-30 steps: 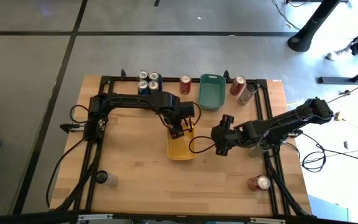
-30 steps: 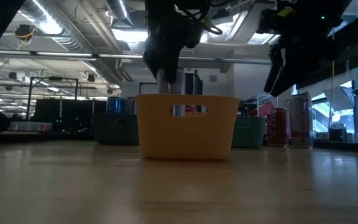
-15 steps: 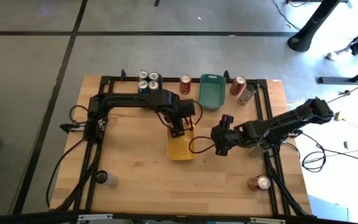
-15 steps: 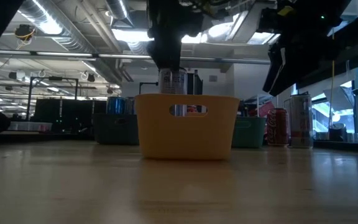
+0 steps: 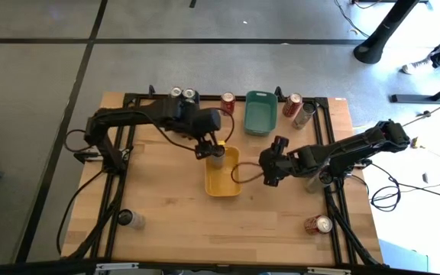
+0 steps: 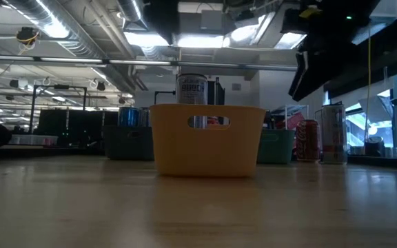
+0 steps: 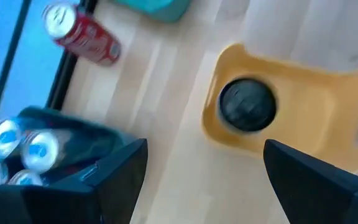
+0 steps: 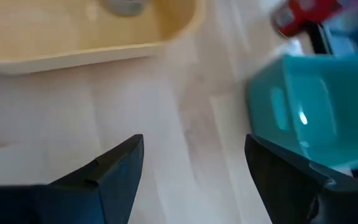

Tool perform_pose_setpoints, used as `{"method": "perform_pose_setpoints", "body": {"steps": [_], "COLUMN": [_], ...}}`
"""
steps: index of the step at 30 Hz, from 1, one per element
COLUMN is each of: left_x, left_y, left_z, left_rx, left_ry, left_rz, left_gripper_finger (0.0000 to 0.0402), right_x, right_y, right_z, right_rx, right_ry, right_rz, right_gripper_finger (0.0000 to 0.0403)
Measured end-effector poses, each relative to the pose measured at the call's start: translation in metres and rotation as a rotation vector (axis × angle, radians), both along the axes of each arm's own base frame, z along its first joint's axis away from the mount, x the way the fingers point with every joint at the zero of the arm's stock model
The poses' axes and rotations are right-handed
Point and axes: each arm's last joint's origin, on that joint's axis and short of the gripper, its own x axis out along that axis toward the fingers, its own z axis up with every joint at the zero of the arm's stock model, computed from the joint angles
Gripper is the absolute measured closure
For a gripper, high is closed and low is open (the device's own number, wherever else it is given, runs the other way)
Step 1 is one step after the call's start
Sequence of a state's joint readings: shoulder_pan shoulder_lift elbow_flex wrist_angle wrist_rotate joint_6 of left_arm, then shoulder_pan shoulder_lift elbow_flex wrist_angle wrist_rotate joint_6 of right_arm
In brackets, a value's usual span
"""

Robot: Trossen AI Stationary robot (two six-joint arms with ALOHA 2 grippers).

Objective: Sort soda cans
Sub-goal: Put the top white pink soda can into the yellow bin

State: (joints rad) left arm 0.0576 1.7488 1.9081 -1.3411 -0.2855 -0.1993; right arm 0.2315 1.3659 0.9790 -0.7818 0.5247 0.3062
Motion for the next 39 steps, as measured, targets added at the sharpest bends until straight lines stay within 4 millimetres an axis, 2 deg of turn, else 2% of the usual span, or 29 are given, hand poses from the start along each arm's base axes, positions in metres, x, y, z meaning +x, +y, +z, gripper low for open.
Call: {"method": "perform_pose_setpoints", "body": {"steps": [6,15,19,23,29,34,39], "left_x": [-0.029,-0.073,-0.085,-0.091,-0.092,-0.091,-0.089], "left_y": [-0.002,-0.004,-0.002,0.001,0.002,0.003,0.003], "left_z": [-0.017,-0.054,-0.066,-0.074,-0.082,-0.081,-0.079], "left_rx": [0.016,0.03,0.049,0.067,0.074,0.091,0.121], "left_ry": [0.005,-0.196,-0.272,-0.307,-0.317,-0.325,-0.335], "left_rz": [0.005,-0.002,-0.015,-0.022,-0.024,-0.049,-0.09], "left_gripper_finger": [0.0096,0.0096,0.0096,0.0096,0.0096,0.0096,0.0096], "right_x": [-0.012,-0.046,-0.056,-0.062,-0.07,-0.077,-0.079], "right_y": [-0.032,-0.102,-0.133,-0.155,-0.172,-0.182,-0.196], "right_z": [0.014,0.04,0.056,0.075,0.097,0.098,0.091], "right_rx": [0.003,0.056,0.037,-0.027,-0.089,-0.048,0.034], "right_ry": [0.039,-0.006,-0.03,-0.056,-0.07,-0.076,-0.074], "right_rz": [-0.142,-0.391,-0.477,-0.483,-0.464,-0.467,-0.467], "right_gripper_finger": [0.0123,0.0123,0.0123,0.0123,0.0123,0.0123,0.0117]}}
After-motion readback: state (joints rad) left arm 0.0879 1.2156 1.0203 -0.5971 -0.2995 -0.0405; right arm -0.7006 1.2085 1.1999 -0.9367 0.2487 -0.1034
